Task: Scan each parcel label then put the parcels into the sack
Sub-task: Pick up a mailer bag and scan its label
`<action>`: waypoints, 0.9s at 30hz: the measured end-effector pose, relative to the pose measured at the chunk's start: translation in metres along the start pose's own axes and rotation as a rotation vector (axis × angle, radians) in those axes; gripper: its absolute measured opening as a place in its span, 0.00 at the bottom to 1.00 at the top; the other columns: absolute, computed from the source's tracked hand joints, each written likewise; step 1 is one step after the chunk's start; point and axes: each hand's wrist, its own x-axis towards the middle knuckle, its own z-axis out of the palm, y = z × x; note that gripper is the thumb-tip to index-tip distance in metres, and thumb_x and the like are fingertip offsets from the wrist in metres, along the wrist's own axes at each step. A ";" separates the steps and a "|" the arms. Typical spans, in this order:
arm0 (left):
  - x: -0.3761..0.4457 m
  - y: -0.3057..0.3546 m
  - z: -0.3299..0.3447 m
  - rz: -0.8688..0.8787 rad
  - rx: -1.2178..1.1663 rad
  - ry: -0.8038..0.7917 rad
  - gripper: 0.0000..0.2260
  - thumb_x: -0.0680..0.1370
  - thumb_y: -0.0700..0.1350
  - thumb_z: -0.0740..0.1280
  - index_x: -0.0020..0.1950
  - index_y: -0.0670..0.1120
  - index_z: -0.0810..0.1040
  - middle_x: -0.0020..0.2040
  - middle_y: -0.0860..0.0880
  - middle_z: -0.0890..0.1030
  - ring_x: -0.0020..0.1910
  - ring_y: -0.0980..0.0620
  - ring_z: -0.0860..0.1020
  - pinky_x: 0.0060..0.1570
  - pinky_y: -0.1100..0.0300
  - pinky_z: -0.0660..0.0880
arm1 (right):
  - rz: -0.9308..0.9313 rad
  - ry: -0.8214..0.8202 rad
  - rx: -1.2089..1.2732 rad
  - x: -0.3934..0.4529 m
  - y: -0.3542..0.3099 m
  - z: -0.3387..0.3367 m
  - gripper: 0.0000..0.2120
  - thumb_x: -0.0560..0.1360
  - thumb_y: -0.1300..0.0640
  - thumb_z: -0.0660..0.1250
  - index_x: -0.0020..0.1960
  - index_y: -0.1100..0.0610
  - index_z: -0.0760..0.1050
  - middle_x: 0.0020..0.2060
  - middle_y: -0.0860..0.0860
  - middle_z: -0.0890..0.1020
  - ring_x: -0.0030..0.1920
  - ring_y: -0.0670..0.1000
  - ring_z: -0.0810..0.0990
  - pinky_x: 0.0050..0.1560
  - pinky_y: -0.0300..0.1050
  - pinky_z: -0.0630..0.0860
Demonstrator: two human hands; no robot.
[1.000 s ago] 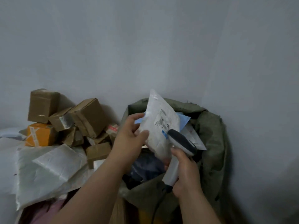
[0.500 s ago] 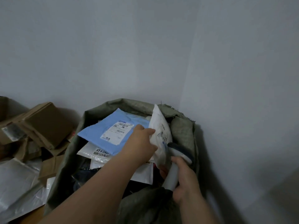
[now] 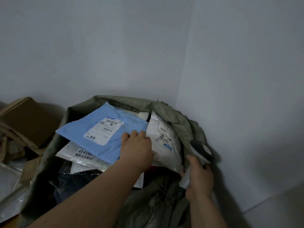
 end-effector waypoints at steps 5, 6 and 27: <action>-0.009 -0.003 0.004 0.134 -0.159 0.038 0.25 0.78 0.53 0.64 0.75 0.61 0.66 0.73 0.50 0.61 0.67 0.46 0.64 0.65 0.50 0.62 | 0.062 -0.098 0.063 -0.009 0.003 0.004 0.22 0.73 0.56 0.74 0.66 0.56 0.76 0.54 0.56 0.83 0.51 0.56 0.83 0.48 0.49 0.77; -0.011 -0.003 0.004 0.168 -0.172 0.002 0.23 0.79 0.53 0.64 0.74 0.61 0.67 0.74 0.50 0.60 0.68 0.45 0.63 0.65 0.50 0.63 | 0.022 -0.089 0.044 -0.013 -0.001 0.007 0.22 0.73 0.56 0.74 0.65 0.56 0.77 0.54 0.56 0.84 0.50 0.55 0.83 0.47 0.48 0.77; -0.024 0.012 -0.030 -0.030 -0.898 -0.366 0.18 0.82 0.57 0.60 0.70 0.53 0.75 0.58 0.52 0.82 0.54 0.57 0.79 0.52 0.62 0.73 | -0.428 -0.152 -0.078 -0.068 -0.061 0.005 0.14 0.73 0.57 0.75 0.58 0.49 0.81 0.48 0.45 0.87 0.52 0.47 0.85 0.57 0.51 0.80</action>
